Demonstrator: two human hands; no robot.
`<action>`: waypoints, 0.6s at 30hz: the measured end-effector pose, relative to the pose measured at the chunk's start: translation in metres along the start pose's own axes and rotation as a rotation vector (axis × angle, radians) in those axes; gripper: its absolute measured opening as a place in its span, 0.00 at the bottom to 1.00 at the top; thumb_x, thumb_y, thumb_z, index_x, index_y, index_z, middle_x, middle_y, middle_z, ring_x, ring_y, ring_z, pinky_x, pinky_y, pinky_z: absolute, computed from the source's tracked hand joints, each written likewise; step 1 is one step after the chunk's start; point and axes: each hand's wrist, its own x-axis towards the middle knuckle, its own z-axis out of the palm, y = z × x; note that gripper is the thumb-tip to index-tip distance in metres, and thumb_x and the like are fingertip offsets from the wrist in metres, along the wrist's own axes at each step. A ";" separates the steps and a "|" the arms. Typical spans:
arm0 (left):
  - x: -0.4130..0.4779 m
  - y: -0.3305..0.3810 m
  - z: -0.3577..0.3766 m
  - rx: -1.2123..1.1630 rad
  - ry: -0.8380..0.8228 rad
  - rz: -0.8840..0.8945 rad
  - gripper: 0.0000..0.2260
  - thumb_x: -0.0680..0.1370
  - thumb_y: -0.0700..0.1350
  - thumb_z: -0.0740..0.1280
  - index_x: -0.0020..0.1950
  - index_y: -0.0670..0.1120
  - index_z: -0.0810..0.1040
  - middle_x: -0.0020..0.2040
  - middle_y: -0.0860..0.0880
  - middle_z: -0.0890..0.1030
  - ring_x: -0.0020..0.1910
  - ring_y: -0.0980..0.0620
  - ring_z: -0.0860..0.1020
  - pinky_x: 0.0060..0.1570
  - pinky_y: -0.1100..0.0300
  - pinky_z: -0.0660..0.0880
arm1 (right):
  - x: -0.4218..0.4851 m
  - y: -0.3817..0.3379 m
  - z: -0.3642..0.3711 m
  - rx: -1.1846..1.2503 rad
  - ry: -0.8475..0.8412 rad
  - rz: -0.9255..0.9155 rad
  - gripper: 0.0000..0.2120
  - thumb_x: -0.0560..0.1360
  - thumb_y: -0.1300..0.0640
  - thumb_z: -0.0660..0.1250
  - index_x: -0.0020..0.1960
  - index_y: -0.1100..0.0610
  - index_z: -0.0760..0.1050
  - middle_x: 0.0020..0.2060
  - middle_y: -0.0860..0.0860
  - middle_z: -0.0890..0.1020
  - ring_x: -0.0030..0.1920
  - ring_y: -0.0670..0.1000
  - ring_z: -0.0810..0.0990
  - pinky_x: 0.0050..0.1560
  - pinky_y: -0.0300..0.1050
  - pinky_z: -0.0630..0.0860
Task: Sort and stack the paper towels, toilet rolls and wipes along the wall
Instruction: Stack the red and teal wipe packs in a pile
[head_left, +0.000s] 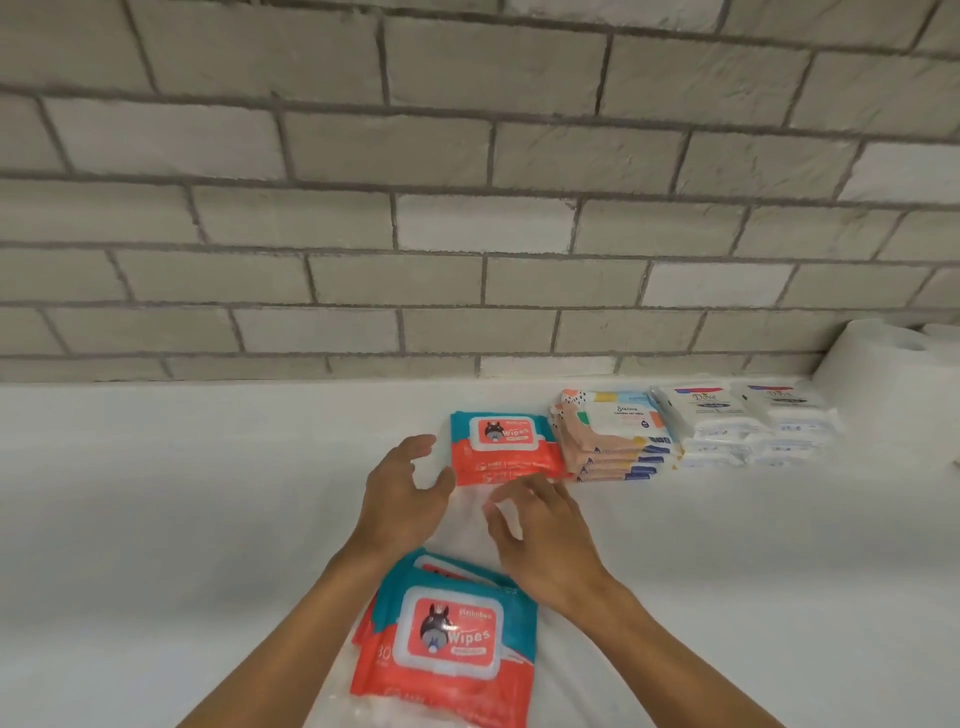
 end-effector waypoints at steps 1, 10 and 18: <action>-0.007 -0.001 -0.005 0.011 0.002 0.005 0.19 0.78 0.51 0.68 0.69 0.54 0.71 0.70 0.53 0.73 0.66 0.51 0.73 0.63 0.56 0.72 | -0.007 -0.004 -0.003 0.008 -0.024 0.018 0.14 0.80 0.41 0.57 0.61 0.45 0.72 0.64 0.43 0.73 0.64 0.47 0.70 0.67 0.42 0.66; -0.069 -0.021 -0.035 0.025 -0.060 0.037 0.19 0.77 0.47 0.70 0.67 0.52 0.73 0.67 0.53 0.76 0.62 0.51 0.75 0.54 0.64 0.74 | -0.064 -0.015 -0.004 0.038 -0.158 0.050 0.24 0.74 0.37 0.64 0.66 0.46 0.69 0.65 0.46 0.72 0.62 0.49 0.71 0.63 0.45 0.73; -0.111 -0.044 -0.039 0.052 -0.048 0.042 0.23 0.76 0.45 0.72 0.70 0.46 0.72 0.61 0.52 0.75 0.54 0.56 0.71 0.53 0.62 0.74 | -0.080 -0.015 0.024 0.004 -0.226 0.035 0.36 0.66 0.30 0.67 0.68 0.46 0.66 0.60 0.44 0.75 0.57 0.47 0.73 0.63 0.47 0.73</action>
